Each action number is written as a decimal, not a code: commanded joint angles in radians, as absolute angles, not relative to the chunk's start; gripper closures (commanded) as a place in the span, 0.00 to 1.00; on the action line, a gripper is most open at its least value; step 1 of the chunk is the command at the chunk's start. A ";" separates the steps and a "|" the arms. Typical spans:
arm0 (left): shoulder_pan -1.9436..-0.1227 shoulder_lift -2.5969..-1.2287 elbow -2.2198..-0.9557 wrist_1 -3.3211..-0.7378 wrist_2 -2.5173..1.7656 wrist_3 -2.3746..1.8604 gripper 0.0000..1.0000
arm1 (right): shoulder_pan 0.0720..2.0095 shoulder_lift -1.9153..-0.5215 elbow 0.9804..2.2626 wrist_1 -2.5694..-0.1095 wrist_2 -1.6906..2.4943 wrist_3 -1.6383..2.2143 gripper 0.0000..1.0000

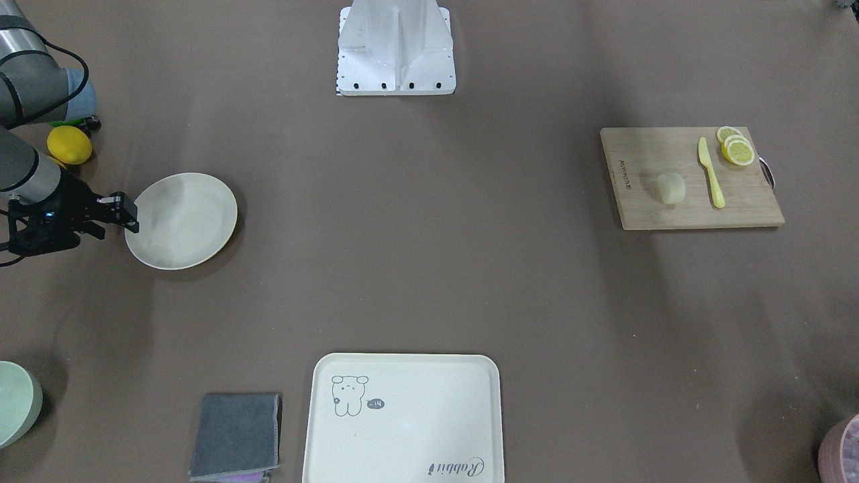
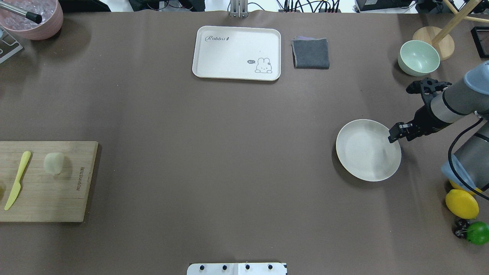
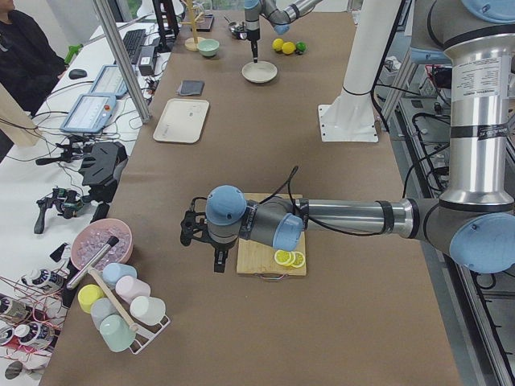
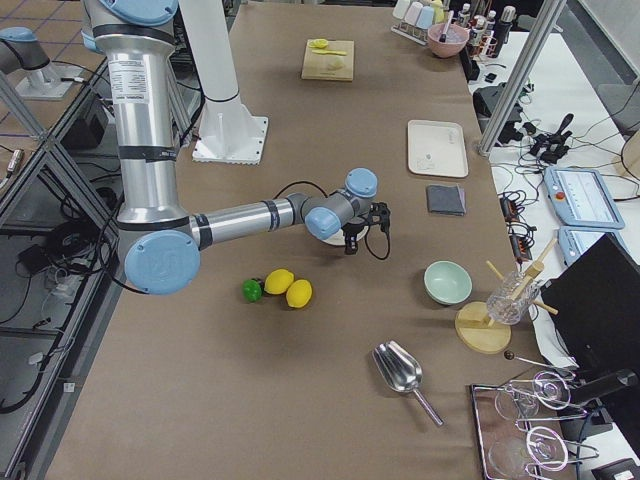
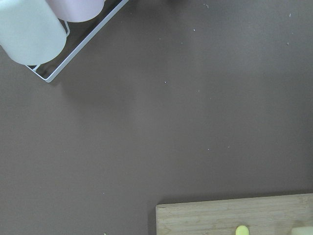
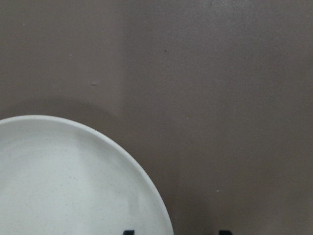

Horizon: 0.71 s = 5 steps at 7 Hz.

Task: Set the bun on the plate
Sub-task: 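Reach the right gripper to the white plate and grip its rim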

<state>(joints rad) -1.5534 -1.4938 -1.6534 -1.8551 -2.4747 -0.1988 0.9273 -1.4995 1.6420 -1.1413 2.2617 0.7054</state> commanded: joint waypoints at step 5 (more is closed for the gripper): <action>-1.552 -1.499 -1.654 -1.852 -2.476 -0.216 0.02 | 0.919 -1.493 1.623 -1.143 2.267 0.706 1.00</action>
